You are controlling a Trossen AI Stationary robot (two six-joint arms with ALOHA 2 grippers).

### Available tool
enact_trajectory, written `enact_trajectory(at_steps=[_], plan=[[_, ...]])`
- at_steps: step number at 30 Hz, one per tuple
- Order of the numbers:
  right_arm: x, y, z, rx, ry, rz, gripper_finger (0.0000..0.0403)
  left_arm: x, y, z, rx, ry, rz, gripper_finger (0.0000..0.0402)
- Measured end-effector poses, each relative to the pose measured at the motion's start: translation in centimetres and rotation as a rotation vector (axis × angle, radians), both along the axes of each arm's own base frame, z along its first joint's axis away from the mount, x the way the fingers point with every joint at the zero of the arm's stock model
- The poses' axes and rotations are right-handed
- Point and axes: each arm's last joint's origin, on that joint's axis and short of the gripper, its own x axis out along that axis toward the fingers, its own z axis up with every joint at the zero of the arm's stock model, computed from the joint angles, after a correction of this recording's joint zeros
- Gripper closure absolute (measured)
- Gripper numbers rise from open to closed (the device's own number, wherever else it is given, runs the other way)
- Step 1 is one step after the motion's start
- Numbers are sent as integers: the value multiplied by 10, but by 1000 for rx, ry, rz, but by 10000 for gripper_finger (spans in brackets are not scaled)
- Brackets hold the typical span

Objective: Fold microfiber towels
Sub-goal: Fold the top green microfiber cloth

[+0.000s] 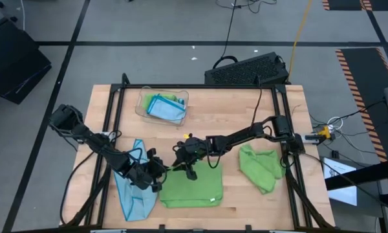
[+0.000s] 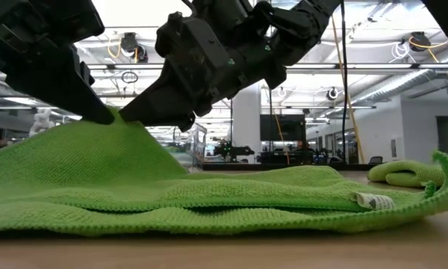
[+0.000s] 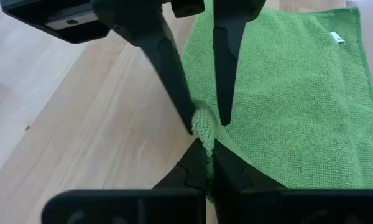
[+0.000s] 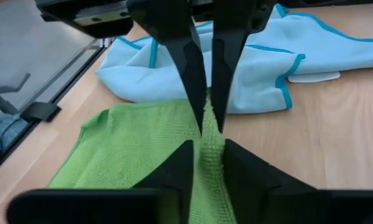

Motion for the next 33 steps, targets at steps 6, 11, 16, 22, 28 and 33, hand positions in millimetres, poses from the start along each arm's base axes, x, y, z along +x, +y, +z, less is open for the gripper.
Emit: enact_trajectory(at_steps=[6, 11, 16, 22, 28, 33], plan=[[0, 2, 0, -25, -8, 20, 383, 1, -1, 2, 15, -17, -25, 394], [0, 2, 0, -28, -10, 24, 381, 2, -2, 3, 26, -25, -40, 394], [-1, 3, 0, -34, -18, 55, 334, 3, -2, 3, 21, -31, -37, 394], [0, 3, -3, -35, -23, 61, 315, 3, -2, 3, 21, -31, -35, 394], [0, 3, -4, -33, -26, 53, 386, 3, -2, 3, 10, -33, -27, 394], [1, 3, -4, -35, -27, 49, 392, 3, -3, 4, -13, -46, -16, 392]])
